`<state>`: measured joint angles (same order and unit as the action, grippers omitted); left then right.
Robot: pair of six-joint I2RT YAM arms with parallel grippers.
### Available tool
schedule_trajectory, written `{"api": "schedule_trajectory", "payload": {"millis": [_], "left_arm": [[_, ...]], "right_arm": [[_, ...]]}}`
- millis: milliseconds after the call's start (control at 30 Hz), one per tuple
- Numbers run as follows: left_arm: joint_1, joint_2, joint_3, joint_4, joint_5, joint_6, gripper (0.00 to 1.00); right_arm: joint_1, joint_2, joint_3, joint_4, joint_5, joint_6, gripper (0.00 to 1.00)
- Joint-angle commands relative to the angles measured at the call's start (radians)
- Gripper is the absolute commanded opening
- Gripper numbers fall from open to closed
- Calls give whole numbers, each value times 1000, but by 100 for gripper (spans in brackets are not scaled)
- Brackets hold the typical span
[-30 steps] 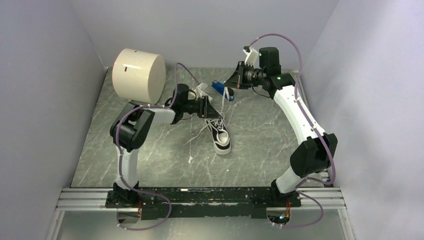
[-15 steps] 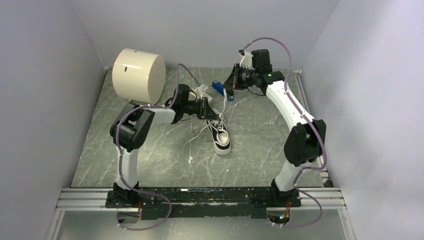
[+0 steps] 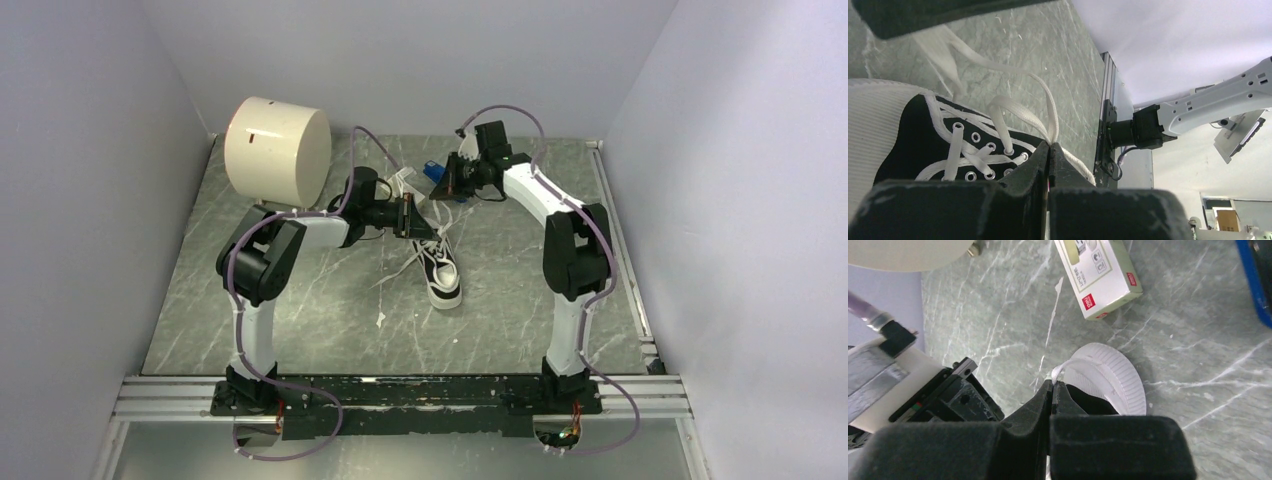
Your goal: Tie the shoes
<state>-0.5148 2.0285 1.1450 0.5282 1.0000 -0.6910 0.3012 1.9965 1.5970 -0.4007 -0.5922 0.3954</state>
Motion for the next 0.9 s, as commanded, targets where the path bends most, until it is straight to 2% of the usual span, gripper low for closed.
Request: {"api": "schedule_trajectory", "payload": {"millis": [0, 100, 200, 367, 500, 567, 667, 700, 800, 867], "left_arm": [[22, -46, -18, 32, 32, -8, 5], [37, -49, -17, -4, 28, 8, 5], [41, -49, -12, -27, 22, 14, 5], [44, -45, -13, -31, 21, -7, 5], [47, -39, -5, -83, 25, 16, 5], [46, -39, -6, -77, 34, 6, 5], [47, -40, -16, -28, 47, -37, 5], [47, -40, -19, -15, 48, -52, 5], [47, -39, -22, -5, 52, -82, 5], [47, -43, -29, -5, 52, -94, 5]], "right_arm": [[-14, 23, 85, -90, -82, -10, 0], [-59, 0, 117, -236, -29, -12, 0], [-105, -52, 76, -271, 22, -2, 0], [-112, -43, 70, -348, 120, -118, 0], [-101, -43, 106, -431, 313, -200, 0], [-83, -55, 100, -465, 457, -256, 12], [-73, -62, 73, -485, 616, -290, 43], [-72, -71, 63, -481, 637, -300, 49], [-36, -149, -29, -399, 690, -359, 57], [14, -257, -191, -228, 645, -492, 58]]}}
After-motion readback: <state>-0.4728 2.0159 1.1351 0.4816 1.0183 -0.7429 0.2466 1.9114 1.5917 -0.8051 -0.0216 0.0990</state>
